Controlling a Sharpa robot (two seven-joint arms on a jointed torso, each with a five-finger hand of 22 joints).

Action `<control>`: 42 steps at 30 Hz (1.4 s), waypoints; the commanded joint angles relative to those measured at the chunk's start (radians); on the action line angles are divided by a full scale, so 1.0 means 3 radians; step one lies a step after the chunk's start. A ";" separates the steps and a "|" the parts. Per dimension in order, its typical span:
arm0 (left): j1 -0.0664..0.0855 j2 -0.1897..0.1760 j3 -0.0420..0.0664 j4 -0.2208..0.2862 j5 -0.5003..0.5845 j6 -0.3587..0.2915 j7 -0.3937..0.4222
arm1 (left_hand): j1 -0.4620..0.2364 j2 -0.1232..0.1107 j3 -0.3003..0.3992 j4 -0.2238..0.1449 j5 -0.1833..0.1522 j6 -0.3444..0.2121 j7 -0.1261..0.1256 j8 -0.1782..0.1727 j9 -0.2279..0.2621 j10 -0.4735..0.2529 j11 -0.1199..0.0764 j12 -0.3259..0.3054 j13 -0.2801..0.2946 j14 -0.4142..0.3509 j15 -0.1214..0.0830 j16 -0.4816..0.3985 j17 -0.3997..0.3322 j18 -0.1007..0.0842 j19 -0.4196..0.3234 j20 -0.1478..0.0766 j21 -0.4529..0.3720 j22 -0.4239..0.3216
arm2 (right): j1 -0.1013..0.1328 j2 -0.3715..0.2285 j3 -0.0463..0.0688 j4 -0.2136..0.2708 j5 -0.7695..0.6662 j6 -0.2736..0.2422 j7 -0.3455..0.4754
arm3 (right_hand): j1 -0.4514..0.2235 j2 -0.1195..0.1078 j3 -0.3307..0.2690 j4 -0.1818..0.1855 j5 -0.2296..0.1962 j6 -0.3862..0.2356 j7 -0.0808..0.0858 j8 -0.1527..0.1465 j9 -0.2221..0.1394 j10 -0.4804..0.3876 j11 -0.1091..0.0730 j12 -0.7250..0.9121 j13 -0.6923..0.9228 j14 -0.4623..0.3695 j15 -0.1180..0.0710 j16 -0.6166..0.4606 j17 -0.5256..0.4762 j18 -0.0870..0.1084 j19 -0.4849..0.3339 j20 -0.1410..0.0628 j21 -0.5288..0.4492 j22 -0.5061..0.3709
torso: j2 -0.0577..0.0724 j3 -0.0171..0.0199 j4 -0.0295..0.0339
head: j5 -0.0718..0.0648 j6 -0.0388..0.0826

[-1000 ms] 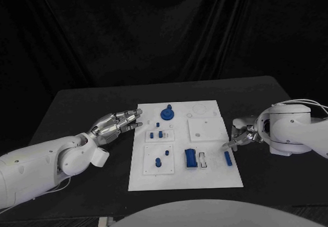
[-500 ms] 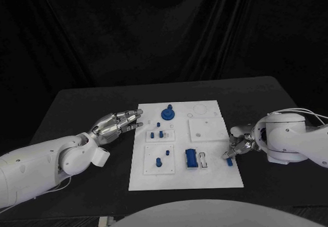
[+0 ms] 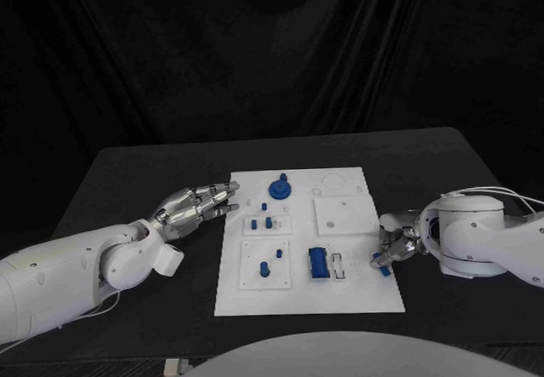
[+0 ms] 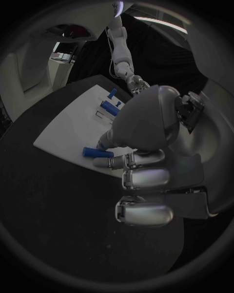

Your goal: Assemble the parts on the task board

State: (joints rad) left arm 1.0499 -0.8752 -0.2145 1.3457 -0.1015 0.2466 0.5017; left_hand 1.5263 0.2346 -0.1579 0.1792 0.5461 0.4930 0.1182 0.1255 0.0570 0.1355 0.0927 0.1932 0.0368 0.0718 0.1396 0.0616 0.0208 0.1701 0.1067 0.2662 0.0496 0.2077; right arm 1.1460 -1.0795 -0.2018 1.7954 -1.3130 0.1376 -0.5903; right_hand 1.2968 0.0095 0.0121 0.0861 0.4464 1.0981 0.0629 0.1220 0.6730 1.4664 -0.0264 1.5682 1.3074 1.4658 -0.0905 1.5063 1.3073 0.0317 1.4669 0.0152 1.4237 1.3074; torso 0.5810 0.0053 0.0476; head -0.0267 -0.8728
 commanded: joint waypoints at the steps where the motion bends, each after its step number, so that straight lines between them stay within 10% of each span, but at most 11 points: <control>1: -0.0007 0.0006 0.0003 0.0003 0.0012 0.0055 0.0027 | 0.0005 0.0001 0.0014 0.0002 0.0002 -0.0011 0.0002 0.0012 -0.0002 0.0001 0.0021 0.0016 0.0004 -0.0003 0.0010 0.0013 0.0003 0.0039 0.0014 0.0001 0.0011 -0.0002 | -0.0037 -0.0003 -0.0023 0.0005 -0.0033 -0.0252 0.0020 | 0.0129 0.0036 0.0430 -0.0394 0.0061 -0.0083 0.0008 -0.0153 -0.0319 0.0348 0.0046 0.0009 0.0878 0.0250 0.0040 -0.0019 0.0342 0.0021 0.0132 0.0045 -0.0014 0.0707 | 0.0000 0.0001 0.0001 | 0.0006 0.0001; 14: -0.0013 0.0013 0.0003 -0.0004 0.0012 0.0058 0.0016 | 0.0005 0.0000 0.0016 -0.0001 0.0003 -0.0013 0.0003 0.0012 -0.0002 0.0002 0.0022 0.0019 0.0004 -0.0004 0.0009 0.0012 0.0003 0.0039 0.0015 0.0002 0.0012 -0.0002 | 0.0016 -0.0076 -0.0021 0.0212 0.0949 -0.0711 0.0371 | -0.0235 -0.0066 0.1288 -0.0848 0.0661 -0.0209 0.0112 -0.0171 -0.0531 0.0348 0.0134 0.0009 0.0878 0.0256 0.0114 0.0006 0.0381 0.0019 0.0138 0.0117 0.0004 0.0713 | 0.0000 0.0000 0.0000 | 0.0013 0.0001; 29: -0.0015 -0.0003 0.0003 0.0008 0.0012 0.0056 0.0007 | 0.0006 0.0002 0.0018 -0.0001 0.0005 -0.0011 0.0003 0.0012 -0.0002 0.0006 0.0023 0.0025 0.0005 -0.0003 0.0008 0.0014 0.0003 0.0039 0.0015 0.0002 0.0012 -0.0003 | 0.0069 0.0117 -0.0021 0.0127 0.1831 -0.0607 0.0384 | -0.0362 -0.0047 0.1335 -0.0845 0.0587 -0.0200 0.0111 -0.0128 -0.0559 0.0348 0.0137 0.0009 0.0878 0.0251 0.0120 -0.0002 0.0356 0.0032 0.0115 0.0126 -0.0042 0.0696 | 0.0000 0.0000 0.0001 | 0.0034 0.0001; 42: -0.0015 0.0003 0.0003 0.0008 0.0012 0.0067 0.0000 | 0.0006 0.0004 0.0020 -0.0002 0.0007 -0.0007 0.0004 0.0014 -0.0001 0.0011 0.0025 0.0031 0.0006 -0.0002 0.0007 0.0014 0.0004 0.0040 0.0016 0.0002 0.0012 -0.0003 | 0.0028 0.0232 -0.0022 -0.0023 0.1743 -0.0541 0.0210 | -0.0535 0.0006 0.1212 -0.0728 0.0227 -0.0240 0.0077 -0.0026 -0.0541 0.0348 0.0112 0.0009 0.0878 0.0250 0.0102 -0.0005 0.0345 0.0038 0.0105 0.0115 -0.0063 0.0688 | 0.0000 0.0001 0.0000 | 0.0039 0.0001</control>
State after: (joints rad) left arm 1.0467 -0.8756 -0.2145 1.3463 -0.1015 0.2510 0.4936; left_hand 1.5263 0.2346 -0.1580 0.1793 0.5461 0.4931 0.1182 0.1255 0.0570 0.1388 0.0960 0.1973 0.0373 0.0718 0.1395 0.0616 0.0207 0.1701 0.1066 0.2661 0.0496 0.2076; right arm 1.1572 -1.0101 -0.2084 1.7897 -0.7885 -0.0360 -0.4950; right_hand 1.1401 0.0117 0.2918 -0.0546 0.5141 1.0275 0.0874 0.1108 0.5102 1.4648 0.0112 1.5681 1.3081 1.4649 -0.0584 1.5063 1.3073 0.0315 1.4651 0.0449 1.4083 1.3081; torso 0.5811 0.0054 0.0476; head -0.0152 -0.8728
